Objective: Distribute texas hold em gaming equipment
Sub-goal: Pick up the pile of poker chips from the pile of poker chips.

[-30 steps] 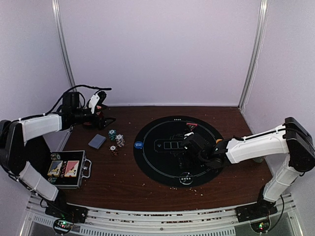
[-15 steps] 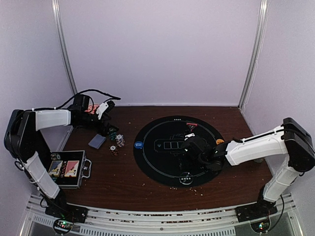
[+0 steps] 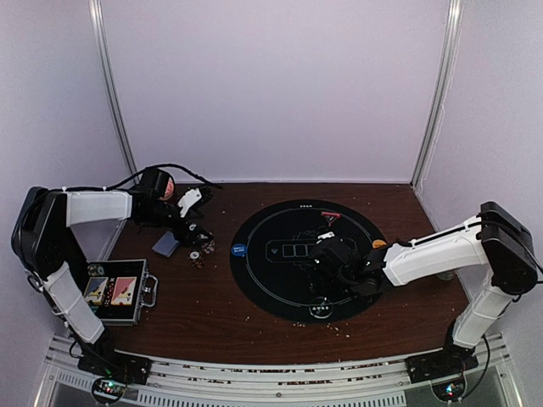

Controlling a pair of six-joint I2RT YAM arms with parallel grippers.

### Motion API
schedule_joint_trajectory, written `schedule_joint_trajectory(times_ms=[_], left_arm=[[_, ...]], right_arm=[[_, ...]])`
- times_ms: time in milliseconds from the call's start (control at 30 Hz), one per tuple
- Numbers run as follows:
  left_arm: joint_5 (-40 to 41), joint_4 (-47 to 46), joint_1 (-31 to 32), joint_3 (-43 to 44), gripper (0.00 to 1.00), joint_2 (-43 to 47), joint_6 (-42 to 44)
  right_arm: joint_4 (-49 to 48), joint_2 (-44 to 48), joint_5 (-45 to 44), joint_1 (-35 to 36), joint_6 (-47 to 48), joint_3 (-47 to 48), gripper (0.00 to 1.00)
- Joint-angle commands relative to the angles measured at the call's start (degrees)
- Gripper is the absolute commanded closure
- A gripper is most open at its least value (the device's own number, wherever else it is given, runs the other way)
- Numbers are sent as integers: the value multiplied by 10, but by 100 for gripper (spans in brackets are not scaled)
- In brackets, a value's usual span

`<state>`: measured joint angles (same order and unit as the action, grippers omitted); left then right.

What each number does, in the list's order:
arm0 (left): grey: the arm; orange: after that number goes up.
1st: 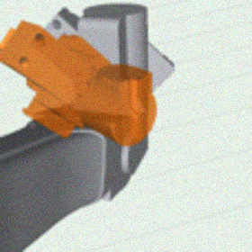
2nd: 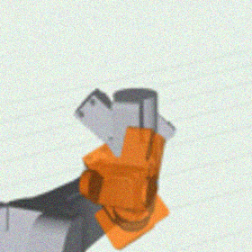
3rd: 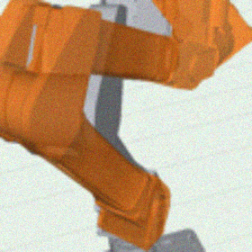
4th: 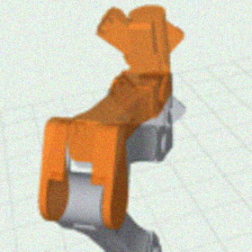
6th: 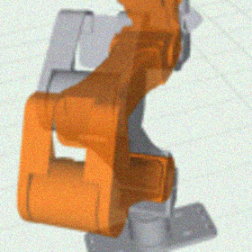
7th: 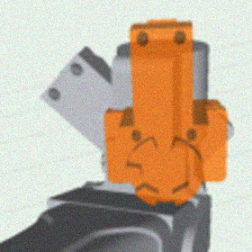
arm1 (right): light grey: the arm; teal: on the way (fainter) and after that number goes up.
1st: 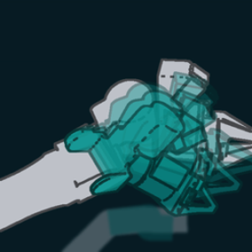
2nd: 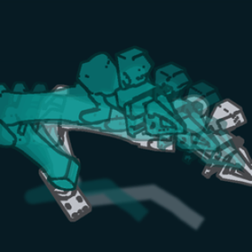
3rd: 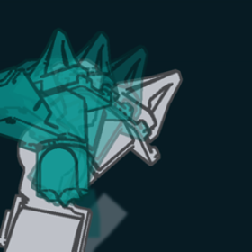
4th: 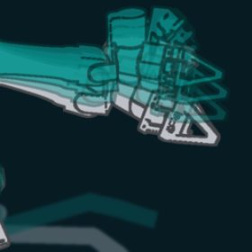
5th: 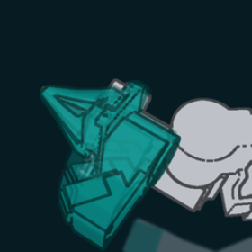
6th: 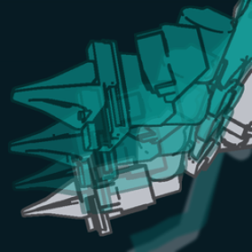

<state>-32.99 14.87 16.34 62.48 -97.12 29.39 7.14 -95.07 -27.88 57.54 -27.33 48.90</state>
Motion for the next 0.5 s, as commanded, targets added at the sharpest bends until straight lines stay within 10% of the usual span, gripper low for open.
schedule_joint_trajectory(times_ms=[0, 467], left_arm=[[23, 5, -2, 12, 7, -22, 8], [57, -4, -1, 24, 16, -54, 5]], right_arm=[[0, 26, -23, 5, -1, -2, 0], [-3, 19, -26, 4, -3, -2, 0]])
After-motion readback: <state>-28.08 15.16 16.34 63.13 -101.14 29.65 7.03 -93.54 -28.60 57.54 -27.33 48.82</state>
